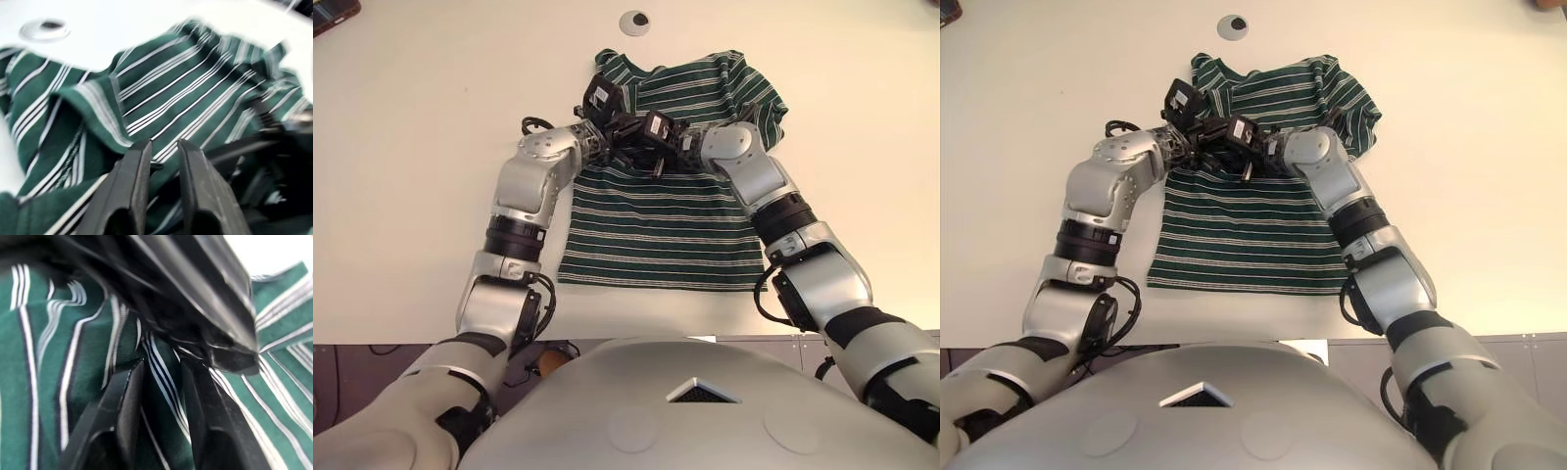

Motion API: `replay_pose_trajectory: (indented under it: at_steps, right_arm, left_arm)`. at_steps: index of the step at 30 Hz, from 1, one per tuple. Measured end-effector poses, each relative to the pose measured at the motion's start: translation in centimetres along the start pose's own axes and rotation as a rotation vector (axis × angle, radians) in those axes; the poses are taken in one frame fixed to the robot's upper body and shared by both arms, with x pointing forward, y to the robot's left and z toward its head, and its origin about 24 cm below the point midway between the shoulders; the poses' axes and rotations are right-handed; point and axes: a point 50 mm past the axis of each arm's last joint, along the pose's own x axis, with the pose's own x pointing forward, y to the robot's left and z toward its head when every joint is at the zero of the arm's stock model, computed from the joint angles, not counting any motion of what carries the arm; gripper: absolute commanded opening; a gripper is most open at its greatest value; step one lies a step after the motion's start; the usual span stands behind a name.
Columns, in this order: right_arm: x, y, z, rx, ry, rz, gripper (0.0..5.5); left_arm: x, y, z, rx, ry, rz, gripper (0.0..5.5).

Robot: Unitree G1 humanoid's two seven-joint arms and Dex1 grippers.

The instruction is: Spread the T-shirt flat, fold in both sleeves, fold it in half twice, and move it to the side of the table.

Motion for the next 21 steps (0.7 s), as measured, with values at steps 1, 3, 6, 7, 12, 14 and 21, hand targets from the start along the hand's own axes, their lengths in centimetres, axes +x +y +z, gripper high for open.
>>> replay_pose_trajectory:
  at_steps: [1, 3, 6, 7, 12, 14, 21]
  right_arm:
    - [-0.4, -0.4, -0.1, 0.066, -0.011, -0.018, 1.50]
    - [-2.0, -1.6, -0.4, 0.211, -0.039, -0.076, 1.82]
    - [-5.1, -4.1, 0.5, 0.377, -0.130, -0.201, 2.19]
    - [-5.9, -4.7, 0.6, 0.406, -0.141, -0.232, 2.36]
    - [-11.4, -8.3, -1.8, 0.508, -0.074, -0.488, 3.07]
    - [-13.1, -9.1, -4.1, 0.544, 0.012, -0.593, 3.07]
    - [-13.1, -9.2, -7.2, 0.601, 0.100, -0.637, 3.07]
  left_arm:
    - [-0.5, -0.1, 1.2, 0.017, -0.059, -0.008, 0.95]
    - [-1.8, -0.2, 3.2, 0.068, -0.157, -0.006, 0.95]
    - [-4.2, 0.3, 5.2, 0.145, -0.244, 0.046, 0.95]
    - [-4.8, 0.3, 5.3, 0.153, -0.252, 0.064, 0.95]
    - [-7.9, 1.5, 4.8, 0.160, -0.259, 0.213, 0.95]
    - [-8.5, 1.6, 3.9, 0.151, -0.233, 0.237, 0.95]
    - [-7.8, -0.6, 0.7, 0.181, -0.105, 0.154, 0.95]
